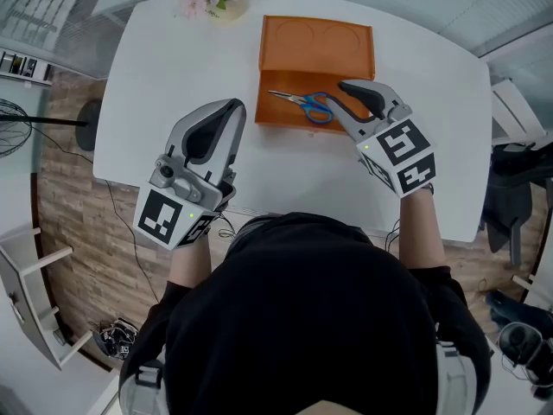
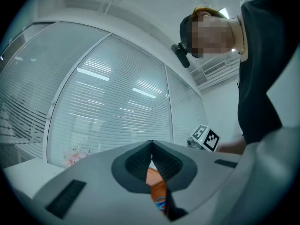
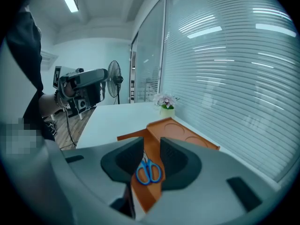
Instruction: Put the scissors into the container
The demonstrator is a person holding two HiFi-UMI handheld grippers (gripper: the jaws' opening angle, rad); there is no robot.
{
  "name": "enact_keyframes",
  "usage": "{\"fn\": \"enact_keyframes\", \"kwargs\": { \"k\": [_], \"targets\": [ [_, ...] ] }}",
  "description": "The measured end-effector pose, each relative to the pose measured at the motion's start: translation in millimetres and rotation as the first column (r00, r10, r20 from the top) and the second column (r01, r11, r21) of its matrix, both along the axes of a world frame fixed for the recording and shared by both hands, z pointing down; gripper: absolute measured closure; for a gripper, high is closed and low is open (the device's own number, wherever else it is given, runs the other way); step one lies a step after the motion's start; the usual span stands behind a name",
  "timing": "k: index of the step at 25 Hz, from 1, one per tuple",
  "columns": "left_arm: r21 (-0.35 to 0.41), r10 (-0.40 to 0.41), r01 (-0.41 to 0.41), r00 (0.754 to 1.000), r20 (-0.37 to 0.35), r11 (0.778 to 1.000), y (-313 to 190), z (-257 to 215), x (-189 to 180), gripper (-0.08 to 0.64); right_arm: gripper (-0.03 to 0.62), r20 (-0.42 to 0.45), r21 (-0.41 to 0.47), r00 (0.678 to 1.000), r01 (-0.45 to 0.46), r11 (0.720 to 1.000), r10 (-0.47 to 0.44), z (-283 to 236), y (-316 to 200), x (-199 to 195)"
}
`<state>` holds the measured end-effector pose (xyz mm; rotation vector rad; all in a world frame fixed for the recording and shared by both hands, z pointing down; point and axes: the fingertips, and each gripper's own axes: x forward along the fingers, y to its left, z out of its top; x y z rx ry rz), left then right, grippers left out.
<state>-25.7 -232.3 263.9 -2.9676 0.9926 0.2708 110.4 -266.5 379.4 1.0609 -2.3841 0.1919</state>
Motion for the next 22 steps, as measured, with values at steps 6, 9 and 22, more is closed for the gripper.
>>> {"fn": "enact_keyframes", "kwargs": {
  "k": [6,9,22],
  "targets": [
    [0.003,0.015,-0.015,1.0,-0.011,1.0,1,-3,5,0.548,0.479,0.094,0.058,0.995,-0.037,0.998,0.031,-23,4,6],
    [0.007,0.006,-0.006,1.0,0.014,1.0,0,1,5,0.548,0.485,0.126,0.091,0.992,-0.034,0.995,0.022,-33,8,6],
    [0.011,0.02,-0.021,1.0,0.022,1.0,2,3,11,0.548,0.503,0.225,0.195,0.974,-0.051,0.98,0.006,-64,22,8]
  ]
}}
